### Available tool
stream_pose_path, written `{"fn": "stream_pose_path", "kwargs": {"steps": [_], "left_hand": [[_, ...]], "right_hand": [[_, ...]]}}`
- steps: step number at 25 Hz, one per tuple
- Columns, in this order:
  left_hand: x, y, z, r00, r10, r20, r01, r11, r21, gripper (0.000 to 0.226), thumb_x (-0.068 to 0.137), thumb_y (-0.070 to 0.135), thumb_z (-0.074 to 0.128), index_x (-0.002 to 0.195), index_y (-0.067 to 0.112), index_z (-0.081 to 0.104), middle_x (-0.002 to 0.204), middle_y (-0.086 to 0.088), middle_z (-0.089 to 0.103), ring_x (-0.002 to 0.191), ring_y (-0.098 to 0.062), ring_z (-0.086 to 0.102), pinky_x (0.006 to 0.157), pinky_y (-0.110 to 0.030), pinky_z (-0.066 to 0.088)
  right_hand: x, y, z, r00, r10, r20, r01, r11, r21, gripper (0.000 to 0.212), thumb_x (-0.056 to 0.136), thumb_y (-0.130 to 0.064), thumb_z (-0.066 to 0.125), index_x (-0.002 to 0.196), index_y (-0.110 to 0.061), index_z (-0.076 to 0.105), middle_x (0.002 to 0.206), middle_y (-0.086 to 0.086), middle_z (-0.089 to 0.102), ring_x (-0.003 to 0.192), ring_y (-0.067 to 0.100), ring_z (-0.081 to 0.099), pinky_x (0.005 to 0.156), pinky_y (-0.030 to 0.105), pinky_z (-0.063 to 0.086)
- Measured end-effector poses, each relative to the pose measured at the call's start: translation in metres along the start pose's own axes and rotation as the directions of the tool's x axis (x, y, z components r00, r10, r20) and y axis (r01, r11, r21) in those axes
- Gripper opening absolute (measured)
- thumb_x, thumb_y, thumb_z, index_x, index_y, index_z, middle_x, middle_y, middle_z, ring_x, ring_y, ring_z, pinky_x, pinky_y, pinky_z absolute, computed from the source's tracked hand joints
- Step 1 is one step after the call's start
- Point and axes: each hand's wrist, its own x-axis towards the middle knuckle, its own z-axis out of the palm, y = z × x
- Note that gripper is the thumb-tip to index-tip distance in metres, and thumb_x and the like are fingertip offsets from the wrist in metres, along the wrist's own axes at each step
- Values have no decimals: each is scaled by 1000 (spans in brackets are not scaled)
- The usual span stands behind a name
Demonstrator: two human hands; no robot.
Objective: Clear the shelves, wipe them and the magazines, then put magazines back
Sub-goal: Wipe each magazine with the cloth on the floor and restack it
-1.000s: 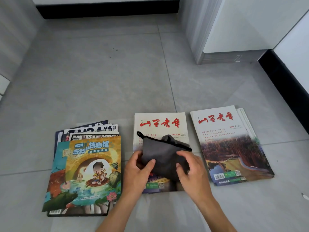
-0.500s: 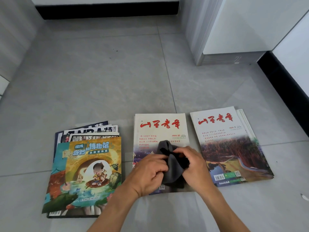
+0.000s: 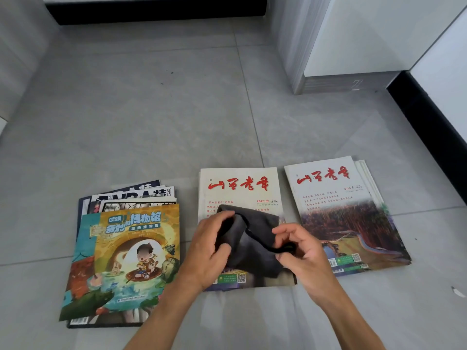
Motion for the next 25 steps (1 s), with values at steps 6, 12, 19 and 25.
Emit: {"fn": "stream_pose_path", "kwargs": {"steps": [6, 12, 19, 25], "left_hand": [[2, 5, -2, 996, -92, 14, 92, 969, -228, 73, 78, 9, 80, 131, 48, 48, 110, 26, 58, 104, -6, 62, 84, -33, 59], [-6, 1, -21, 939, -118, 323, 279, 809, -517, 82, 72, -16, 76, 132, 36, 54, 126, -5, 66, 115, -21, 65, 90, -40, 57], [3, 4, -43, 772, -95, 628, 360, 880, -310, 59, 77, -18, 61, 122, 20, 67, 111, -11, 72, 105, -23, 68, 89, -34, 54], [4, -4, -34, 966, -73, 249, 162, 920, -357, 45, 79, 1, 52, 111, 25, 71, 112, -4, 72, 99, -14, 66, 86, -34, 48]], "right_hand": [[0, 4, 3, 999, 50, -5, -50, 999, 14, 43, 82, 12, 68, 108, -22, 68, 98, -4, 72, 100, 10, 67, 86, 24, 54], [16, 20, 7, 986, 164, -10, -164, 976, -144, 51, 81, 2, 73, 111, -38, 65, 101, -18, 72, 99, 1, 65, 85, 20, 54], [5, 18, -3, 981, 120, 151, -113, 992, -59, 37, 78, 21, 62, 79, -14, 74, 98, -3, 76, 100, 11, 69, 90, 23, 53], [-5, 10, -5, 881, 139, 452, -139, 990, -34, 48, 73, 2, 45, 110, -12, 73, 111, 1, 75, 114, 15, 66, 102, 32, 49]]}}
